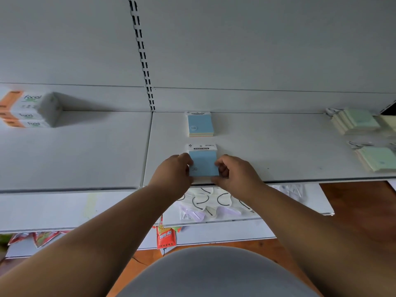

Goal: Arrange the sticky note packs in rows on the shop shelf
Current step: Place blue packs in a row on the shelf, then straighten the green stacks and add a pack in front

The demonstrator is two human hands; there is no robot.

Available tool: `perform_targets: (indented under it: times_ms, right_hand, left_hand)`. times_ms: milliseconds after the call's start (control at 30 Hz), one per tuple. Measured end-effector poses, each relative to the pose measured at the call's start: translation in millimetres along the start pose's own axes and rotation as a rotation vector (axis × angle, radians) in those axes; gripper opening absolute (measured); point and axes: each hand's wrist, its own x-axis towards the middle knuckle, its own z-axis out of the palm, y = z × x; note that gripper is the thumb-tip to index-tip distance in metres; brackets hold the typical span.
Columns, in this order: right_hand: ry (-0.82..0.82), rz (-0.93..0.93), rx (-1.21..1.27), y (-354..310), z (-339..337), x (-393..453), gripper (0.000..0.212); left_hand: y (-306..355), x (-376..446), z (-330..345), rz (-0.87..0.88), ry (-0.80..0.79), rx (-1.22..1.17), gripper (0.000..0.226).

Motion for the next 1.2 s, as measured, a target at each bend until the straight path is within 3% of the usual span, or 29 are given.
perform_targets:
  times_ms: [167,267,333,433,667,933,1200]
  right_hand:
    - [-0.091,0.001,0.018,6,-13,-1,0.044]
    - [-0.082,-0.007,0.004,7,-17,-2,0.042]
    - [-0.026,-0.012,-0.015,7,-19,-1,0.035]
    - [0.058,-0.024,-0.027,8,-23,1,0.025]
    - [0.258,-0.058,-0.039,24,-59,11,0.017]
    - [0.337,0.011,-0.06,96,-124,8,0.017]
    - [0.286,0.061,-0.15,213,-219,24,0.02]
  left_hand:
    - [6,0,-2,-0.015,-0.042,-0.006,0.043]
    - [11,-5,-8,-0.009,-0.065,0.019,0.065]
    - [13,-8,-13,0.038,0.023,0.093,0.07]
    - [23,-6,-15,0.134,0.178,0.079,0.052]
    - [69,20,13,0.244,0.163,-0.034,0.028]
    - [154,66,60,0.337,0.113,-0.051,0.022]
    - [274,125,129,0.316,0.082,-0.078,0.024]
